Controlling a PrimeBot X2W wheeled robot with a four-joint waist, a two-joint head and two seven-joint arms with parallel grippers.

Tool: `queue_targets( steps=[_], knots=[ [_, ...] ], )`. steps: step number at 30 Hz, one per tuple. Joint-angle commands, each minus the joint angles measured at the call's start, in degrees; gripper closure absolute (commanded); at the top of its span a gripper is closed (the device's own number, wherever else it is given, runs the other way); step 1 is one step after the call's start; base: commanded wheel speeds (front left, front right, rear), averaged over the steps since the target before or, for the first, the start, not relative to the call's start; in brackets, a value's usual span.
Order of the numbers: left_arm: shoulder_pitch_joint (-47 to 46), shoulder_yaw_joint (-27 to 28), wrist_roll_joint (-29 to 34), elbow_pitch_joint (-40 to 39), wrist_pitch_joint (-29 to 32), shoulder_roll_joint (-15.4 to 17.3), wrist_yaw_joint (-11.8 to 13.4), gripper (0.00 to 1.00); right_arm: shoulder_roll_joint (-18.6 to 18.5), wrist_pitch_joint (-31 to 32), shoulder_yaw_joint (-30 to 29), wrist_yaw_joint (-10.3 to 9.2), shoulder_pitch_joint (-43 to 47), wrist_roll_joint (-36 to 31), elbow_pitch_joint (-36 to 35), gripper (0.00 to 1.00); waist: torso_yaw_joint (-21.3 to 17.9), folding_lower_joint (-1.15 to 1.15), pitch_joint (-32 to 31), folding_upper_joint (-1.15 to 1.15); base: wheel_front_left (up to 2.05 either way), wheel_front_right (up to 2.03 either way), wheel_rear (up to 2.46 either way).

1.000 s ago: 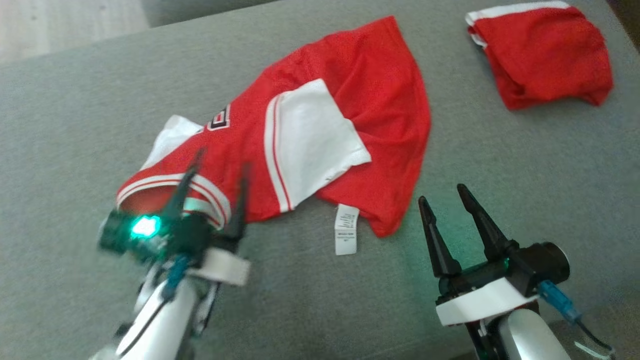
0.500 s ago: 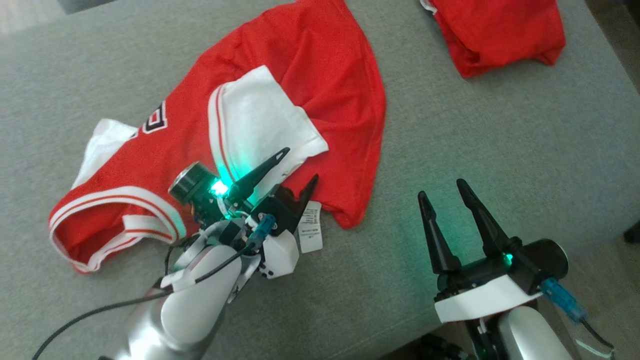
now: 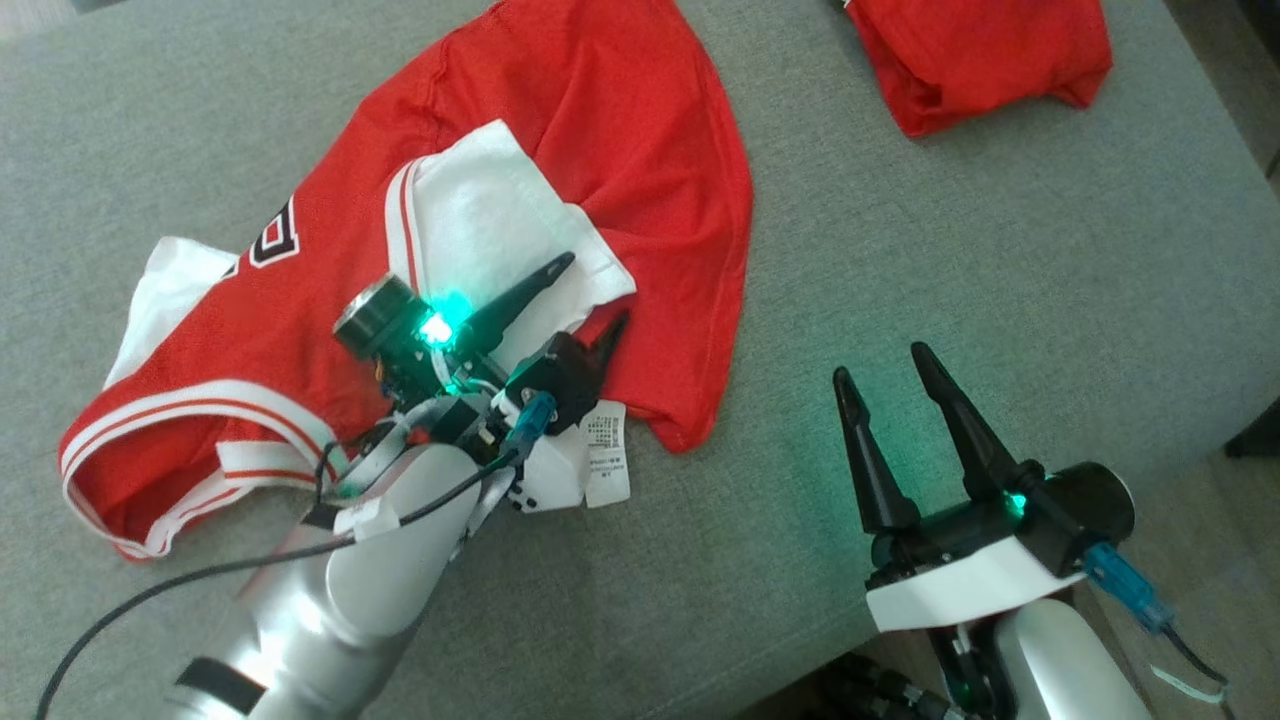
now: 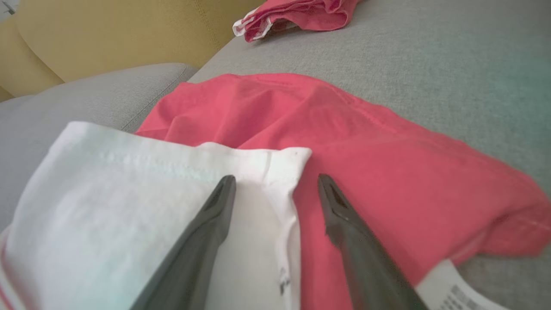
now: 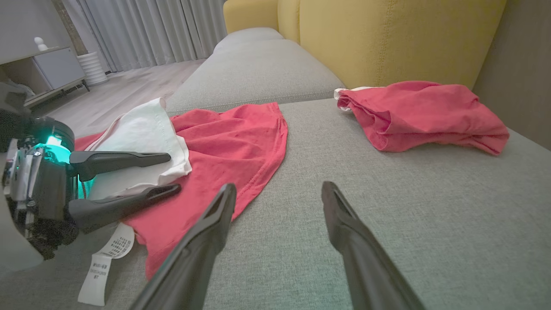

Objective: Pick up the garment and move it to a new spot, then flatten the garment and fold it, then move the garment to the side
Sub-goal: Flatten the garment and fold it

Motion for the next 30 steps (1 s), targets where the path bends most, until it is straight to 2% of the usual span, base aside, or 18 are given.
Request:
queue_targets(
  steps=[1, 3, 4, 5, 6, 7, 8, 14, 18, 21, 26, 30],
  knots=[
    [-2.8, 1.1, 0.8, -1.2, -0.6, 0.1, 0.4, 0.0, -0.2, -0.2, 1.3, -0.05, -1.0, 0.5, -2.0, 0.0, 0.0, 0.0, 0.4, 0.0, 0.0, 0.0, 0.0],
    [-3.4, 0.8, 0.8, -0.5, -0.8, -0.1, 0.2, 0.0, -0.2, -0.2, 1.4, -0.05, -1.3, 0.6, -2.1, 0.0, 0.1, 0.0, 0.8, 0.0, 0.0, 0.0, 0.0],
    [-3.7, 0.6, 0.7, -0.2, -0.9, -0.2, 0.1, 0.06, -0.2, -0.2, 1.4, -0.05, -1.4, 0.6, -2.1, 0.0, 0.1, 0.0, 1.0, 0.0, 0.0, 0.0, 0.0],
    [-4.0, 0.5, 0.7, 0.0, -1.0, -0.3, 0.1, 0.51, -0.2, -0.2, 1.4, -0.05, -1.6, 0.6, -2.2, 0.0, 0.1, 0.0, 1.3, 0.0, 0.0, 0.0, 0.0],
    [-4.0, 0.5, 0.7, 0.0, -1.0, -0.3, 0.1, 0.51, -0.2, -0.2, 1.4, -0.05, -1.6, 0.6, -2.2, 0.0, 0.1, 0.0, 1.3, 0.0, 0.0, 0.0, 0.0],
    [-4.3, 0.4, 0.7, 0.2, -1.2, -0.3, 0.0, 0.72, -0.2, -0.2, 1.4, -0.05, -1.7, 0.6, -2.3, 0.0, 0.2, 0.0, 1.5, 0.0, 0.0, 0.0, 0.0],
    [-4.5, 0.3, 0.6, 0.3, -1.6, -0.3, 0.0, 1.0, -0.2, -0.2, 1.3, -0.05, -1.8, 0.7, -2.3, 0.0, 0.3, 0.0, 1.6, 0.0, 0.0, 0.0, 0.0],
    [-4.7, 0.1, -0.3, -2.8, -4.2, -0.6, 0.4, 1.0, -0.2, -0.2, 0.4, -0.05, -1.6, 0.4, -2.4, 0.0, 2.5, 0.0, 1.3, 0.0, 0.0, 0.0, 0.0],
    [-2.2, 2.1, -2.0, -11.1, -4.9, 1.4, 2.2, 1.0, -0.2, -0.2, 0.2, -0.05, -1.2, 0.0, -1.5, 0.0, 5.9, 0.0, -1.1, 0.0, 0.0, 0.0, 0.0],
    [0.2, 4.7, -2.9, -18.0, -4.3, 4.5, 4.0, 1.0, -0.2, -0.2, 1.0, -0.05, -1.0, 0.3, -0.1, 0.0, 8.4, 0.0, -2.6, 0.0, 0.0, 0.0, 0.0],
    [5.2, 11.4, -4.2, -29.9, -2.1, 12.6, 7.1, 1.0, -0.2, -0.2, 4.1, -0.05, -1.0, 0.0, 5.1, 0.0, 12.0, 0.0, -4.5, 0.0, 0.0, 0.0, 0.0],
    [9.2, 17.6, -6.9, -35.1, -1.3, 17.7, 9.1, 1.0, -0.2, -0.2, 4.7, -0.05, -1.7, -0.8, 10.7, 0.0, 14.4, 0.0, -5.4, 0.0, 0.0, 0.0, 0.0]
  ],
)
